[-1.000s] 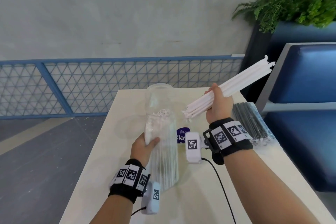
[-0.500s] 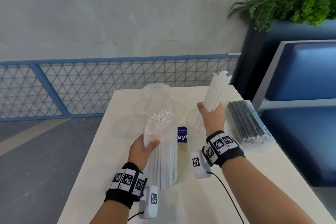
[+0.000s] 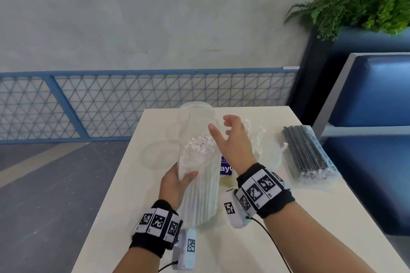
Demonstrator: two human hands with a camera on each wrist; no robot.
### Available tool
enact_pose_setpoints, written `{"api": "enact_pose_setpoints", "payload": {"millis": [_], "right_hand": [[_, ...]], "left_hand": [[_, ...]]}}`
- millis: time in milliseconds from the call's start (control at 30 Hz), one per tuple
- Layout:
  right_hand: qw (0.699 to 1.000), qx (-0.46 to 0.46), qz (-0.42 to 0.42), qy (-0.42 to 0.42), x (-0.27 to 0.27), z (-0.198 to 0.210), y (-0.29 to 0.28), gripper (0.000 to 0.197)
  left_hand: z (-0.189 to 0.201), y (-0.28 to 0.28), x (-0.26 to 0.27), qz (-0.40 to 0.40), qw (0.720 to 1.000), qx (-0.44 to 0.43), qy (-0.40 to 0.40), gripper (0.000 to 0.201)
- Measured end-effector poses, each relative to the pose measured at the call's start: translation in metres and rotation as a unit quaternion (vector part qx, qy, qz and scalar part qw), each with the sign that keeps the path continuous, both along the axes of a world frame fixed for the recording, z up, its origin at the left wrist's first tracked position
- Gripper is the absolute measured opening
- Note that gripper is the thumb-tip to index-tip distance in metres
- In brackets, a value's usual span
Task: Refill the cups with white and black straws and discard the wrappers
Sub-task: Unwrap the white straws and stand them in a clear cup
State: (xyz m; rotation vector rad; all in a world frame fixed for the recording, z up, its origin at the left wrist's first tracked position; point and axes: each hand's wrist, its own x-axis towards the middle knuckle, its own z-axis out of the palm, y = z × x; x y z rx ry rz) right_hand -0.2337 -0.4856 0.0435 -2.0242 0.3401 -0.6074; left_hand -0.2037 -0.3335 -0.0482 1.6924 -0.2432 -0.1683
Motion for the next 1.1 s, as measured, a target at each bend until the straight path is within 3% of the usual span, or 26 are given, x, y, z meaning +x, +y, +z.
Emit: {"api": "enact_pose_setpoints", "payload": {"millis": [100,233,300,433,467,533,600,667,867,967,1100], "right_hand": [[0.992,-0.016,0.033,0.119,0.003,-0.008,0.004,0.068],[0.986,0.068,0.098,0.121,0.001,-0.013,0.003,0.051],[0.983,0.090,0.116,0.113,0.000,-0.013,0.004,0.044],[0.980,0.148,0.119,0.065,-0.001,-0.017,0.003,0.039],[0.989,0.110,0.094,0.040,-0.002,-0.016,0.003,0.042],[0.996,-0.070,0.046,-0.027,-0.006,-0.012,0.003,0.045],[0.971,-0.212,0.073,-0.088,-0.008,-0.007,0.006,0.039],[0.951,-0.276,0.122,-0.062,-0.008,-0.004,0.007,0.032],[0.936,-0.276,0.160,0.150,-0.003,-0.005,0.000,0.070],[0.937,-0.253,0.167,0.173,0.002,-0.004,-0.003,0.073],[0.956,-0.190,0.159,0.157,0.005,-0.010,-0.005,0.063]], "left_hand": [[0.004,0.002,-0.004,-0.006,1.000,0.003,-0.011,0.034],[0.005,0.005,-0.003,-0.020,1.000,0.013,-0.017,0.078],[0.009,0.003,0.000,-0.009,1.000,-0.002,-0.020,0.089],[0.010,-0.002,0.003,0.023,0.999,-0.037,-0.016,0.079],[0.009,-0.002,0.004,0.027,0.999,-0.042,-0.016,0.075],[0.008,-0.003,0.003,0.029,0.998,-0.047,-0.016,0.072],[0.008,-0.005,0.003,0.032,0.998,-0.050,-0.015,0.072],[0.006,-0.006,0.004,0.034,0.998,-0.060,-0.014,0.071],[0.003,-0.005,0.004,0.017,0.998,-0.050,-0.014,0.061],[0.000,-0.003,0.004,0.010,0.998,-0.062,-0.009,0.064],[0.002,0.000,0.006,-0.001,0.999,-0.037,-0.022,0.067]]}}
